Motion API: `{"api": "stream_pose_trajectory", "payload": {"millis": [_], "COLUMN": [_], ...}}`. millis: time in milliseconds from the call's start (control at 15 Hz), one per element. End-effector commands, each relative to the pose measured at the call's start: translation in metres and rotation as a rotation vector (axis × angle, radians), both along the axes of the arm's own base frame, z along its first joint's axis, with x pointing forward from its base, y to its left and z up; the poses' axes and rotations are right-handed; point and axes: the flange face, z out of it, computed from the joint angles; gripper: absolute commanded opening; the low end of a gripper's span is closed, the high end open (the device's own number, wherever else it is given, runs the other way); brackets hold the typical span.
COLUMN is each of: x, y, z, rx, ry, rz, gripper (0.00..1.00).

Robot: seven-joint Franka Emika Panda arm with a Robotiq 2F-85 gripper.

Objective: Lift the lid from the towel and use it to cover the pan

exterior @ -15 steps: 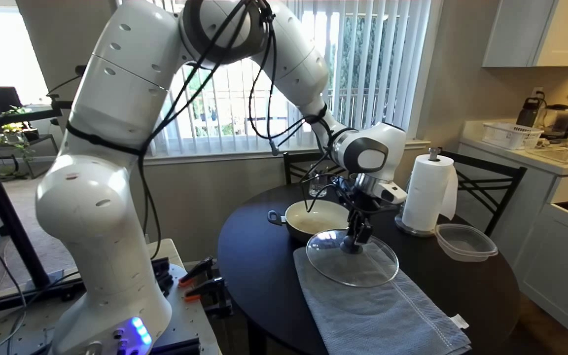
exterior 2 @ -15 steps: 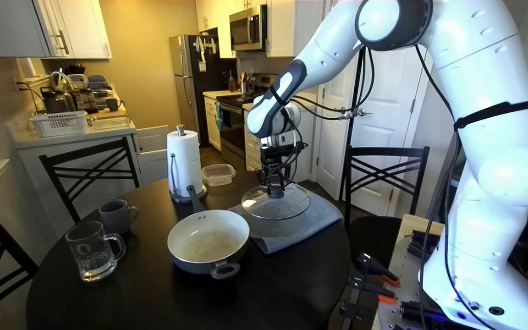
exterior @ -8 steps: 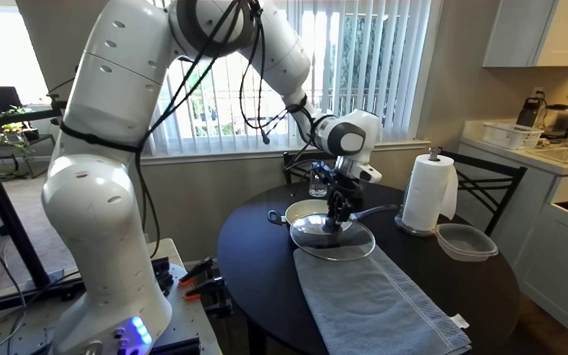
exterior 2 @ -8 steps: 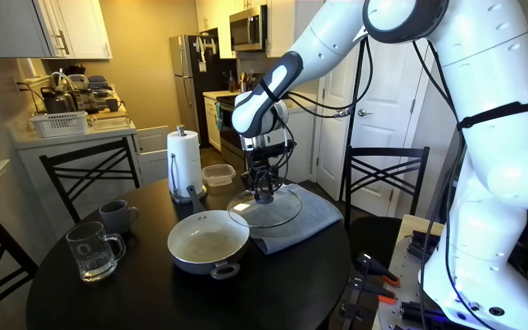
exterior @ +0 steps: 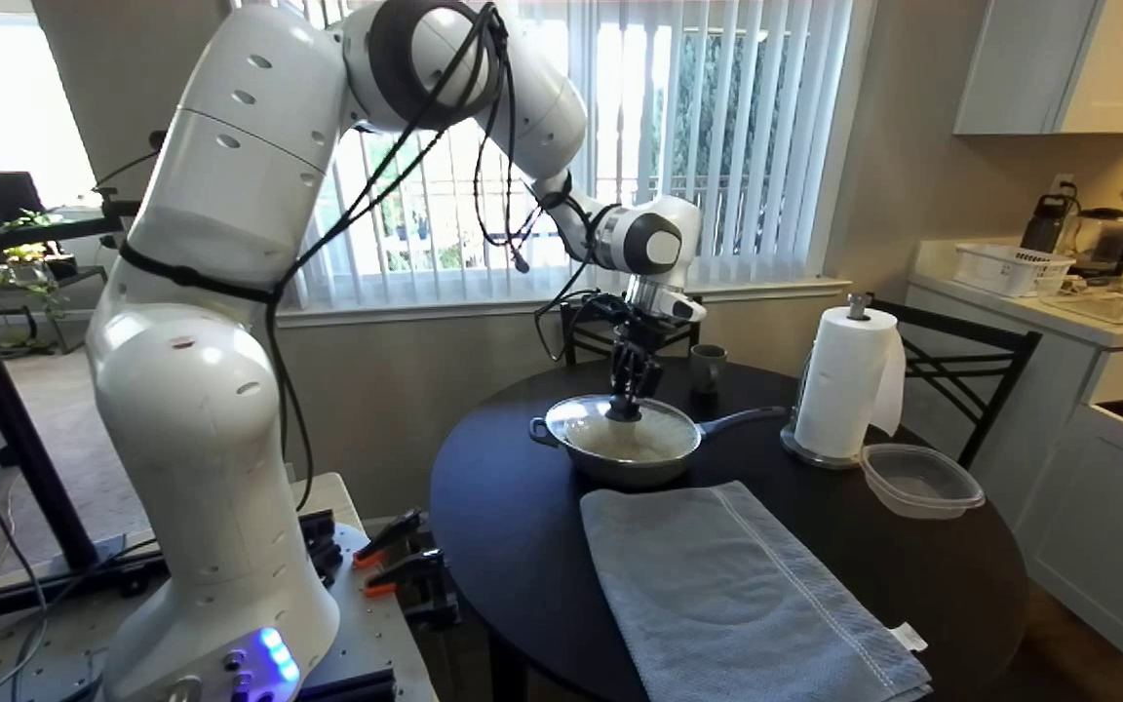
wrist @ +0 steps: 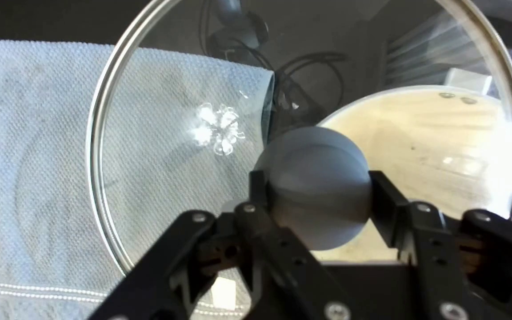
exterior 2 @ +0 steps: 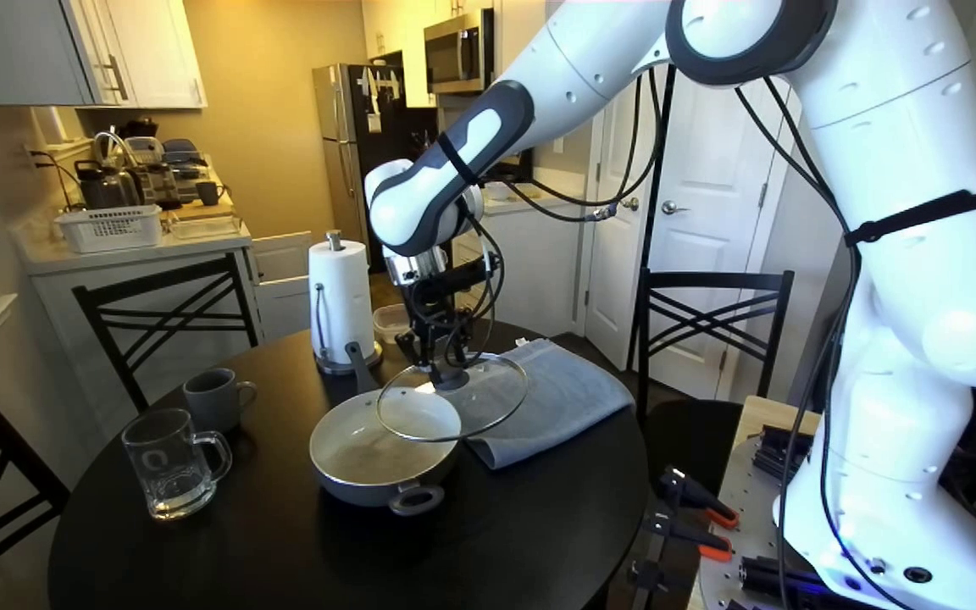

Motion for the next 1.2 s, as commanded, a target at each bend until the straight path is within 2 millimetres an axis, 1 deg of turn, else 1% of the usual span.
{"api": "stream_pose_trajectory", "payload": {"millis": [0, 133, 333, 533, 933, 1133], "x": [0.024, 0.032, 0.041, 0.049, 0.063, 0.065], "y": [0.020, 0.029, 0.037, 0.048, 0.088, 0.091], "z": [0.002, -0.007, -0.019, -0.025, -0.014, -0.015], "rx": [-0.013, 0.004, 0.030, 0.042, 0.081, 0.081], "ry": [-0.025, -0.045, -0.042, -0.055, -0.112, -0.109], "rz": [0.065, 0.088, 0.096, 0.114, 0.180, 0.192], "gripper": [0.32, 0.32, 0.32, 0.32, 0.32, 0.32]}}
